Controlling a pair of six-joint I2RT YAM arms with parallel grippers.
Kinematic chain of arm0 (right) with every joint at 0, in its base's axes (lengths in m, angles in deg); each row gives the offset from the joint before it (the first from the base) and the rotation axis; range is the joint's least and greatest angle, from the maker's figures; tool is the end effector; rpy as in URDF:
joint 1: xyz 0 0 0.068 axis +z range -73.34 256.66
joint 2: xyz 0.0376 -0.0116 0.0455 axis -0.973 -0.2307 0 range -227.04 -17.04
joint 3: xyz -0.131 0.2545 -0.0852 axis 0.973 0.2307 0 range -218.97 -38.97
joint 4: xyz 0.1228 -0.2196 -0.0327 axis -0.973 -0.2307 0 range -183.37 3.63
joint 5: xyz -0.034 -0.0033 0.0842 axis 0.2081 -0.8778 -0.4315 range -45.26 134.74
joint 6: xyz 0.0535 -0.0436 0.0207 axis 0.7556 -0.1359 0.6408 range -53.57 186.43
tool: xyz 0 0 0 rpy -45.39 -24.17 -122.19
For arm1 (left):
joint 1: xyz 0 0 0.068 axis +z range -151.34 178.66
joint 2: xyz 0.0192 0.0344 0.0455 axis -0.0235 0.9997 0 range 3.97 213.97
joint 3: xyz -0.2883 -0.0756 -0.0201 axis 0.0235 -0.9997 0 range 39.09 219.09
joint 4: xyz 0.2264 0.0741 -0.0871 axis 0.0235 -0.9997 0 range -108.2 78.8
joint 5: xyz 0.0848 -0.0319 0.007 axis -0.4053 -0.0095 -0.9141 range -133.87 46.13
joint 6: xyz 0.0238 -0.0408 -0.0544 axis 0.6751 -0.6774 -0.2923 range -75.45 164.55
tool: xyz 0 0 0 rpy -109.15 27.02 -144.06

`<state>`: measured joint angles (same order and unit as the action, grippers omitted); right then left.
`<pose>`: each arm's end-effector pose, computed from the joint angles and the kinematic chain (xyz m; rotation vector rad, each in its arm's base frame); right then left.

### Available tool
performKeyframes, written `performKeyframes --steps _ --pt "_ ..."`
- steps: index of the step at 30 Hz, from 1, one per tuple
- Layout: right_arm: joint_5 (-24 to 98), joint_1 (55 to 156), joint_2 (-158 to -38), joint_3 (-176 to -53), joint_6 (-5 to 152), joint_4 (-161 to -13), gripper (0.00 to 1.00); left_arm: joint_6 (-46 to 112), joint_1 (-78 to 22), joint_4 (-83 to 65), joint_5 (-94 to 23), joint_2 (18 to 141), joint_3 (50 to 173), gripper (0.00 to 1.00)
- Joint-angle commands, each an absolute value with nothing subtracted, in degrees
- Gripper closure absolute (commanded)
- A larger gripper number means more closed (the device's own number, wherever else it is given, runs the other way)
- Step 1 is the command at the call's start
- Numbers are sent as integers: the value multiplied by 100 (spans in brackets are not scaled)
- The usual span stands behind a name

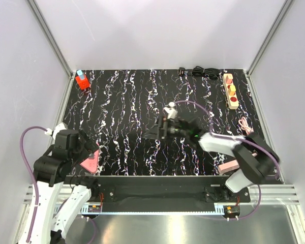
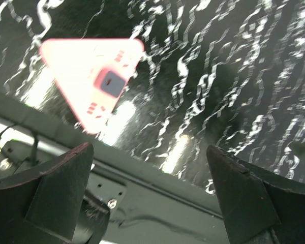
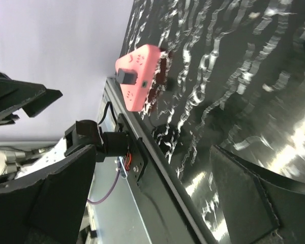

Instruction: Pull the plug off the socket

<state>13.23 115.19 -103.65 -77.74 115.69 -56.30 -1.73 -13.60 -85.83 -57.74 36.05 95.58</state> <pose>0.2347 0.2269 0.2304 -0.2350 2.1409 1.4960 0.0507 0.0036 0.3190 -0.8092 2.2808 -0.1712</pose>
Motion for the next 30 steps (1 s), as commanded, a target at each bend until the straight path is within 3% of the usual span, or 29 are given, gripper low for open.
performKeyframes --steps 1,10,19,20,21,22,30 --pt "1434 12103 -11332 -8579 11451 -4324 0 -212 -1339 -8802 -6004 3833 9675 1" --pt "1161 12658 -12901 -8951 11540 -2591 0 524 -1330 -8311 -5961 4632 9121 3" --pt "1679 13080 -12805 -8802 10264 -3443 0 1063 -1242 -8423 -6136 6153 9586 2" --pt "1679 13089 -12866 -8784 10264 -3399 0 1106 -1242 -8423 -6153 6250 9613 4" --pt "1679 13107 -12892 -8775 10273 -3346 0 1202 -1242 -8415 -6136 6390 9613 16" --pt "1688 13107 -12927 -8758 10308 -3224 0 1247 -1233 -8336 -6014 6426 9604 17" --pt "1521 13116 -13016 -8723 10387 -2985 0 1186 -1110 -8423 -6223 6821 9613 10"
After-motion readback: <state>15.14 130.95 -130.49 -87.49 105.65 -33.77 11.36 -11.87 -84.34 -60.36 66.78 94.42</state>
